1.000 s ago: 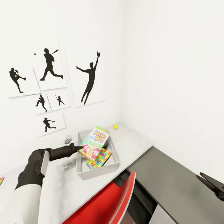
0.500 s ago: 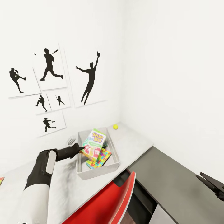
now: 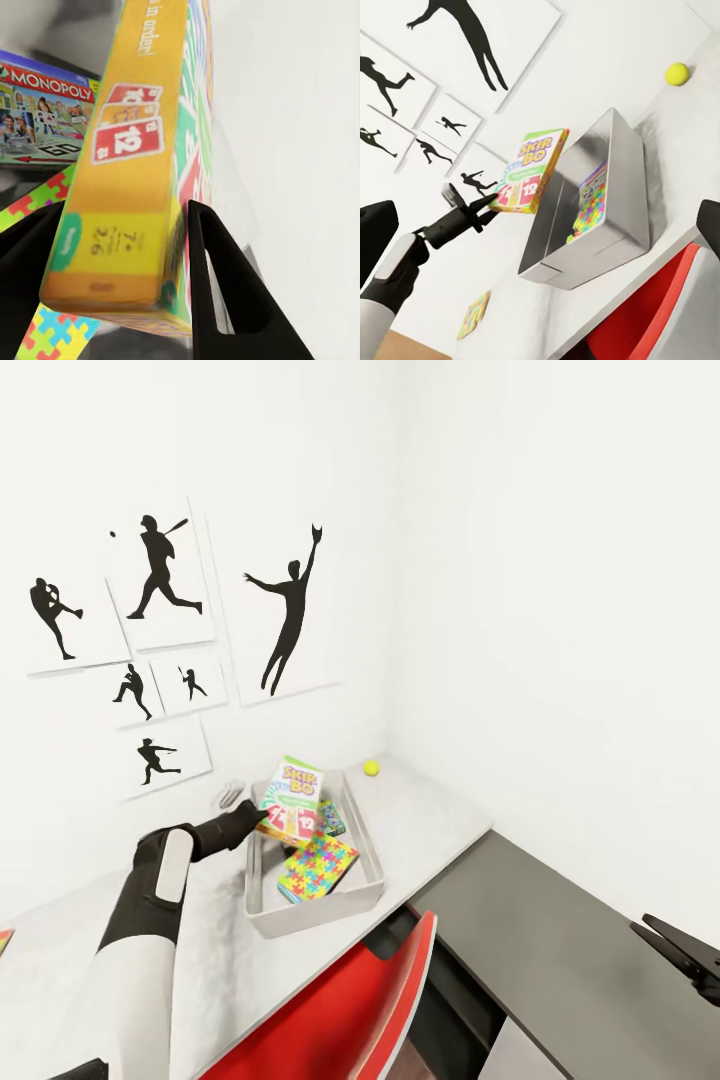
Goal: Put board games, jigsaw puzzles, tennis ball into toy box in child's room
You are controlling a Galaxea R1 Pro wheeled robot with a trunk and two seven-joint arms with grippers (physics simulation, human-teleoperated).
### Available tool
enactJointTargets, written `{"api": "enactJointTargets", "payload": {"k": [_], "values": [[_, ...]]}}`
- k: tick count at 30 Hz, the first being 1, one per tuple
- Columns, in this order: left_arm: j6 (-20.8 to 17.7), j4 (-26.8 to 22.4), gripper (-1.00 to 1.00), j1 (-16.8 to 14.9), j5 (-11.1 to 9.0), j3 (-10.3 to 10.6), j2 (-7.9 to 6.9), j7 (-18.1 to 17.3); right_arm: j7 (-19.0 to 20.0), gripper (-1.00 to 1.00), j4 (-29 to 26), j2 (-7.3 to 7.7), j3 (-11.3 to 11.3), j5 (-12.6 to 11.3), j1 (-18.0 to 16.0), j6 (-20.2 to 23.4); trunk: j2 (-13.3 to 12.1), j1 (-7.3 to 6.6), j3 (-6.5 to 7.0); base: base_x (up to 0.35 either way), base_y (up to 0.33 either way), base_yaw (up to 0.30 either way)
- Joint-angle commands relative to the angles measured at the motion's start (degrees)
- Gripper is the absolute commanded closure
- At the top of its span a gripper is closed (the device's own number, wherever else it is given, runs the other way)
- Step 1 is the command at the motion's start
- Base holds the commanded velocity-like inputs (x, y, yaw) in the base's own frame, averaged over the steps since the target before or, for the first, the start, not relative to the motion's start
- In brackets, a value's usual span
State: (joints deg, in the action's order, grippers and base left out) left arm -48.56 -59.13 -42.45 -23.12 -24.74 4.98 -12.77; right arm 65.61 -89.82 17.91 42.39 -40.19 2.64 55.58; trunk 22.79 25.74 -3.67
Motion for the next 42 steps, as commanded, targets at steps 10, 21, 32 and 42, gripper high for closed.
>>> {"api": "enactJointTargets", "payload": {"k": [10, 21, 32, 42], "values": [[0.4, 0.0, 1.00, -0.2, 0.0, -0.1, 2.48, 4.6, 0.0, -1.00, 0.0, 0.11, 0.2, -0.1, 0.0, 0.4, 0.1, 0.04, -0.71, 0.000, 0.000, 0.000], [0.2, 0.0, 1.00, -0.4, -0.1, 0.0, 3.06, 5.6, 0.1, -1.00, 0.0, 0.11, 0.5, -0.2, 0.0, 0.4, 0.1, 0.04, -1.73, 0.000, 0.000, 0.000], [-0.4, 0.0, 1.00, -1.2, -2.8, 0.1, 3.64, 5.8, 3.5, -1.00, 0.0, 0.11, 0.8, 0.0, 0.0, 0.2, 0.1, 0.04, -2.75, 0.000, 0.000, 0.000], [-1.1, 0.8, 1.00, -1.9, -4.1, 0.1, 3.64, 6.1, 4.0, -1.00, 0.1, 0.11, 0.9, 0.0, 0.0, 0.2, 0.1, 0.04, -2.97, 0.000, 0.000, 0.000]]}}
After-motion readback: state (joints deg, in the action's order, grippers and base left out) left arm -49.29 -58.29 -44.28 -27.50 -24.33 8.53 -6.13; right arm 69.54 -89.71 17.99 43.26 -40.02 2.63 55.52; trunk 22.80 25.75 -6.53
